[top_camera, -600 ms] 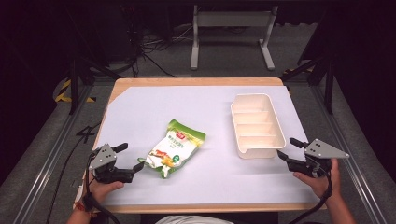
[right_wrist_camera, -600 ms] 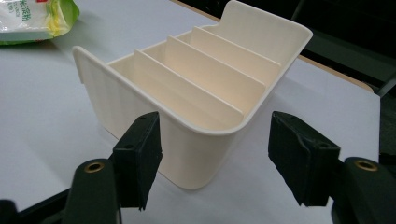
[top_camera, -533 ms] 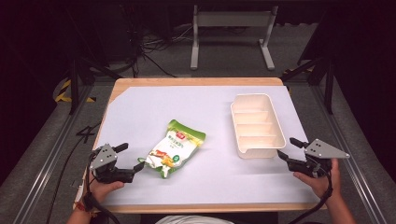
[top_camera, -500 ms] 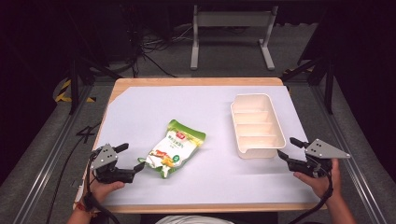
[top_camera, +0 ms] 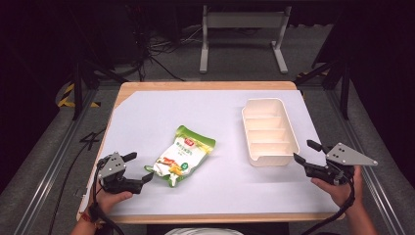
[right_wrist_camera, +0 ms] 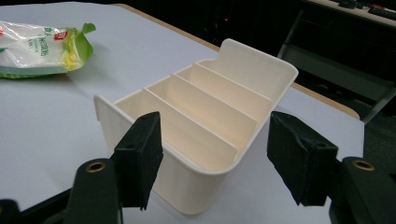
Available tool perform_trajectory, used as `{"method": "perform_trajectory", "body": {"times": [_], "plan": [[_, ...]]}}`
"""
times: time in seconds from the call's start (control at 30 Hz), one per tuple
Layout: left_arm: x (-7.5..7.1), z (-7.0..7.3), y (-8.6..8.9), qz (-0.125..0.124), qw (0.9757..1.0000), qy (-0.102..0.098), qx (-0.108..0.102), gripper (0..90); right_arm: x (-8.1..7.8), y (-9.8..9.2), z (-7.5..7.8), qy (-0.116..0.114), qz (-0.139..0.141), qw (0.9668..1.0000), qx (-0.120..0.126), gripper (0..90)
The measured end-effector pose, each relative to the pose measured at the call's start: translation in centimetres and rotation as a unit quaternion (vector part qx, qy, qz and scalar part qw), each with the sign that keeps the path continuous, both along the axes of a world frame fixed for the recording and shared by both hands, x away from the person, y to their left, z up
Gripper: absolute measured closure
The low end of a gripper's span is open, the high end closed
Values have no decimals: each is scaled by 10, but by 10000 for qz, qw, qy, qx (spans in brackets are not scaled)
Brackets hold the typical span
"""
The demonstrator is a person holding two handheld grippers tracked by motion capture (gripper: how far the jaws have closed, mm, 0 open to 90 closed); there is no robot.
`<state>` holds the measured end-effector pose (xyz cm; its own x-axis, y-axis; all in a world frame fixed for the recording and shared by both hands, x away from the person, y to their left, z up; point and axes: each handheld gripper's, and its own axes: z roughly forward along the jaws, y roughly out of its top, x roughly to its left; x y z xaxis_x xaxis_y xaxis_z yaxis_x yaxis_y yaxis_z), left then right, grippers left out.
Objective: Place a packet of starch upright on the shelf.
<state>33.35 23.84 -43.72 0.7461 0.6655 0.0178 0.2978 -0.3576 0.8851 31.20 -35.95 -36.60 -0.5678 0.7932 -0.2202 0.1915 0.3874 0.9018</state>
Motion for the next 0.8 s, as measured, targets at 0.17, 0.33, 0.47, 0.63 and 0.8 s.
{"method": "perform_trajectory", "body": {"times": [0.17, 0.33, 0.47, 0.63, 0.8], "plan": [[0, -1, -1, -12, 10000, -6, 9, 78, -1, 20, 13, -123, 171, 9997, -101, 354], [0, -2, -3, -41, 10000, 15, 83, 77, 3, 61, 18, -2, 522, 9982, -280, 359], [-1, -1, -3, -54, 9999, -23, 87, 77, 7, 89, 19, 114, 954, 9947, -362, 359], [0, -2, -3, -69, 9999, -3, 77, 77, 14, 119, 17, 324, 1359, 9883, -608, 358], [-1, -2, -3, -90, 9999, -16, 86, 77, 24, 153, 16, 440, 1758, 9816, -609, 356]]}}
